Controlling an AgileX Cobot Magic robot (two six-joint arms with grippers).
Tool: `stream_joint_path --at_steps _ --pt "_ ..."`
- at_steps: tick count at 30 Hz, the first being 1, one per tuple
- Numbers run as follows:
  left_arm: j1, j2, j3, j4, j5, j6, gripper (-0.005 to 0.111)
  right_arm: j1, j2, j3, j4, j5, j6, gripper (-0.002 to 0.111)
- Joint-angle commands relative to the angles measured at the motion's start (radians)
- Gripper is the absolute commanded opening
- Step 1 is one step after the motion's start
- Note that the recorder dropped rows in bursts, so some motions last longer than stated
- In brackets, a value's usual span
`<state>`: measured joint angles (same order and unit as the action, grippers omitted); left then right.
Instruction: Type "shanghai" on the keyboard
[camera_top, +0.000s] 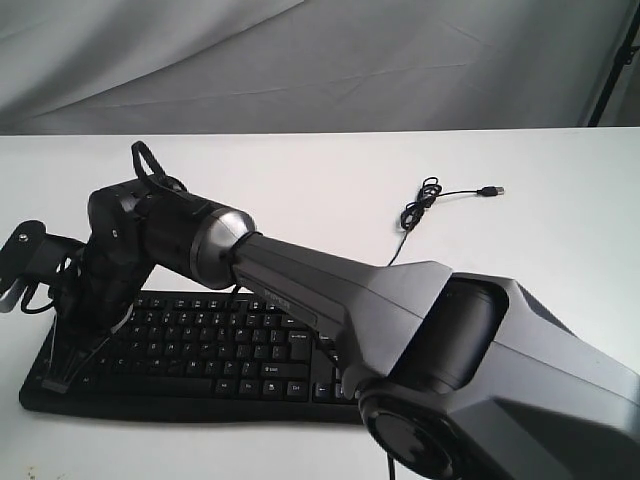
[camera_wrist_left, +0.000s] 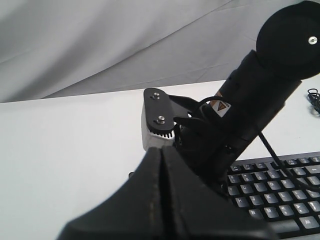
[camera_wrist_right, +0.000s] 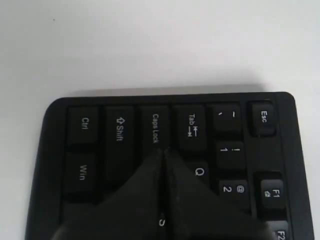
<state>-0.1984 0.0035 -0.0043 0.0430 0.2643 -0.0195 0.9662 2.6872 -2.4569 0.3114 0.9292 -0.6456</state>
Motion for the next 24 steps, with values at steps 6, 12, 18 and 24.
stream_joint_path --at_steps 6,12,18,24 --pt "-0.004 -0.003 0.004 0.001 -0.005 -0.003 0.0 -0.003 0.019 -0.005 0.01 0.019 0.01 0.0" --pt "-0.004 -0.003 0.004 0.001 -0.005 -0.003 0.0 -0.003 -0.021 -0.005 -0.063 0.031 0.026 0.0" --pt "-0.004 -0.003 0.004 0.001 -0.005 -0.003 0.0 -0.008 -0.085 -0.005 -0.182 0.114 0.062 0.0" --pt "-0.004 -0.003 0.004 0.001 -0.005 -0.003 0.0 -0.02 -0.14 0.021 -0.207 0.219 0.069 0.0"
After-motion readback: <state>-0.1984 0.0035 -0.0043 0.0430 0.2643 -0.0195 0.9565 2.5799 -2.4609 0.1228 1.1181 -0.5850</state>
